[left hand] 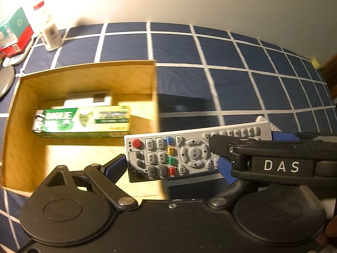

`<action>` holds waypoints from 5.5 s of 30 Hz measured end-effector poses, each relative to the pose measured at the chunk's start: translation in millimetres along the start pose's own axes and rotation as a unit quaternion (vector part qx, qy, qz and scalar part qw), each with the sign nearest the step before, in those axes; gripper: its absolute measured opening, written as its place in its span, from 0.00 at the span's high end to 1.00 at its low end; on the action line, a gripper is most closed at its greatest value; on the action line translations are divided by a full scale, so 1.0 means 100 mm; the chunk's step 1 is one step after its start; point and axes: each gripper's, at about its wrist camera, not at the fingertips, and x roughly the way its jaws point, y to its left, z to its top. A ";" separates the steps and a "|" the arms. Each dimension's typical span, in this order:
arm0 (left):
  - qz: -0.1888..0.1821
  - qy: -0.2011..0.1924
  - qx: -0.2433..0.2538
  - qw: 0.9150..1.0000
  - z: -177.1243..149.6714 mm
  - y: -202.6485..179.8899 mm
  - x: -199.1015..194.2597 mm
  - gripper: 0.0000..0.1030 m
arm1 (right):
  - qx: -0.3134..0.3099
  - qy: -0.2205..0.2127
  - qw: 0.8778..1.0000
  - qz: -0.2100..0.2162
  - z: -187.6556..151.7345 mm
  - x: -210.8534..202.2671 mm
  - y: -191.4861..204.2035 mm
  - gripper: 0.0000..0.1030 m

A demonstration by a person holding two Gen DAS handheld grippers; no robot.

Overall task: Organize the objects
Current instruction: 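Carry the TV remote in the right gripper over the cardboard box, then lower the TV remote into the box and open the right gripper, then move the right tool toward the small white air-conditioner remote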

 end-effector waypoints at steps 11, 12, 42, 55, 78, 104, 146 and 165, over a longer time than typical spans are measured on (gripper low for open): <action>0.006 -0.009 0.012 1.000 0.02 0.80 -0.18 0.11 | 0.009 -0.014 1.000 0.006 -0.03 0.22 0.80 0.10; 0.006 -0.009 0.012 1.000 0.02 0.86 -0.19 0.11 | 0.009 -0.014 1.000 0.007 -0.02 0.24 0.86 0.10; -0.010 0.034 -0.013 0.999 0.71 2.07 0.58 0.11 | -0.002 0.034 0.999 -0.009 0.71 1.45 1.61 0.10; -0.008 0.061 -0.002 0.998 0.93 2.22 1.04 0.11 | 0.019 0.054 0.998 -0.006 0.87 1.95 1.54 0.10; -0.018 0.093 0.003 0.996 1.15 2.41 1.44 0.10 | 0.046 0.074 0.996 -0.023 1.02 2.36 1.51 0.10; -0.014 0.054 -0.006 0.998 0.95 2.25 0.84 0.09 | 0.020 0.029 0.999 -0.032 0.91 1.75 1.65 0.10; -0.024 -0.017 0.041 0.999 -0.16 1.36 -0.31 0.09 | 0.055 -0.061 0.995 -0.060 -0.26 0.08 1.27 0.10; -0.038 0.003 0.121 0.992 -0.13 0.19 -0.05 0.09 | 0.137 -0.075 0.984 -0.089 -0.43 -0.29 0.09 0.10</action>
